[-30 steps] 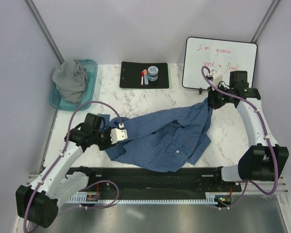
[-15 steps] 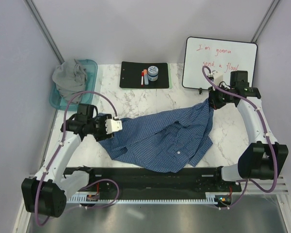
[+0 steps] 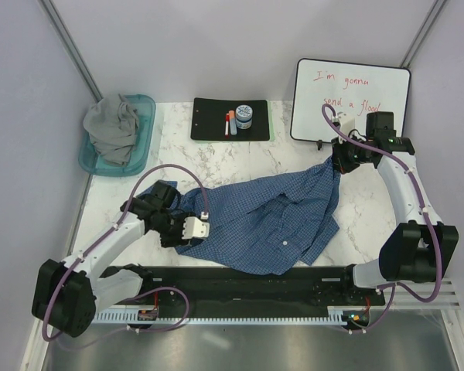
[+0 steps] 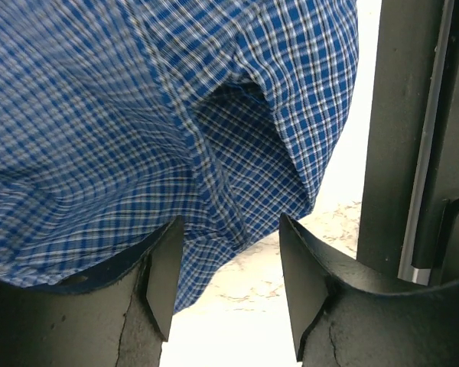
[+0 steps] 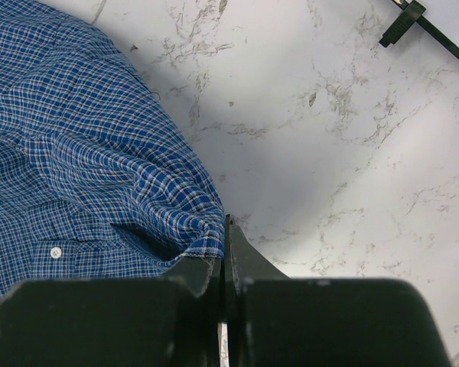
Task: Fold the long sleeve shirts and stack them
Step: Flatten the shirt out
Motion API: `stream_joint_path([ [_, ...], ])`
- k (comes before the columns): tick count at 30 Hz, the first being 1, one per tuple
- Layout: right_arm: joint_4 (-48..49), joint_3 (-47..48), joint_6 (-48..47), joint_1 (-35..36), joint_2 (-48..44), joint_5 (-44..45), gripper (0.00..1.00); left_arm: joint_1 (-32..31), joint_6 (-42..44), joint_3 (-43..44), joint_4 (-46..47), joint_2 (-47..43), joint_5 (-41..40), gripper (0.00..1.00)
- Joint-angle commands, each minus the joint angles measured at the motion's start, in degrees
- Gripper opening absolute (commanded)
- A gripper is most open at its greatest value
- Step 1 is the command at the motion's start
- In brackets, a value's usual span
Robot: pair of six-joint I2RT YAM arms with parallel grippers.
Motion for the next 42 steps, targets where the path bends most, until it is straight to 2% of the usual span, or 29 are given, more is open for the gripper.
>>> stream_joint_path([
  [1, -0.1, 2.9, -0.4, -0.1, -0.3, -1.0, 0.00, -0.2, -3.9, -2.2, 3.9, 1.1, -2.1, 0.60],
  [5, -0.1, 3.0, -0.1, -0.1, -0.4, -1.2, 0.00, -0.1, -7.5, -3.7, 9.3, 1.7, -3.7, 0.52],
  [9, -0.2, 3.1, 0.0, -0.1, -0.7, -1.4, 0.00, -0.1, -13.2, -2.1, 10.7, 2.4, -0.9, 0.47],
  [14, -0.3, 3.2, 0.1, -0.2, -0.9, -1.5, 0.00, -0.1, -13.6, -1.7, 11.3, 2.6, -1.1, 0.41],
  [17, -0.3, 3.0, -0.1, -0.1, -1.0, -1.4, 0.00, -0.1, -13.3, -2.1, 11.3, 2.6, -0.1, 0.32],
  [22, -0.3, 3.2, -0.2, -0.1, -1.2, -1.1, 0.00, 1.0, -16.4, -1.2, 11.2, 3.4, 0.4, 0.02],
  [24, -0.3, 3.6, 0.3, -0.2, -1.8, -1.0, 0.00, 2.4, -19.8, 0.5, 11.1, 2.2, 0.4, 0.02],
  [27, 0.0, 6.1, 1.9, -0.5, -2.5, -0.7, 0.00, 7.7, -25.3, 8.0, 14.0, 1.3, -4.2, 0.02],
  [28, 0.1, 9.2, 2.7, -0.7, -2.5, -0.7, 0.00, 11.2, -26.6, 13.9, 14.5, 1.2, -7.0, 0.02],
  [30, 0.3, 13.6, 5.3, -1.3, -1.7, -0.8, 0.00, 14.0, -30.5, 21.2, 15.1, 1.7, -10.3, 0.02],
  [31, 0.4, 18.8, 6.2, -1.4, -0.6, -1.2, 0.00, 15.0, -32.6, 28.2, 15.1, 2.3, -11.5, 0.02],
  [37, 1.4, 40.8, 15.5, -1.5, 2.6, -1.5, 0.00, 15.1, -35.9, 49.0, 15.5, 3.1, -15.9, 0.02],
  [42, 4.0, 51.5, 19.8, -1.7, 0.3, 5.1, 0.00, 15.0, -33.9, 57.7, 17.2, 0.1, -19.2, 0.02],
])
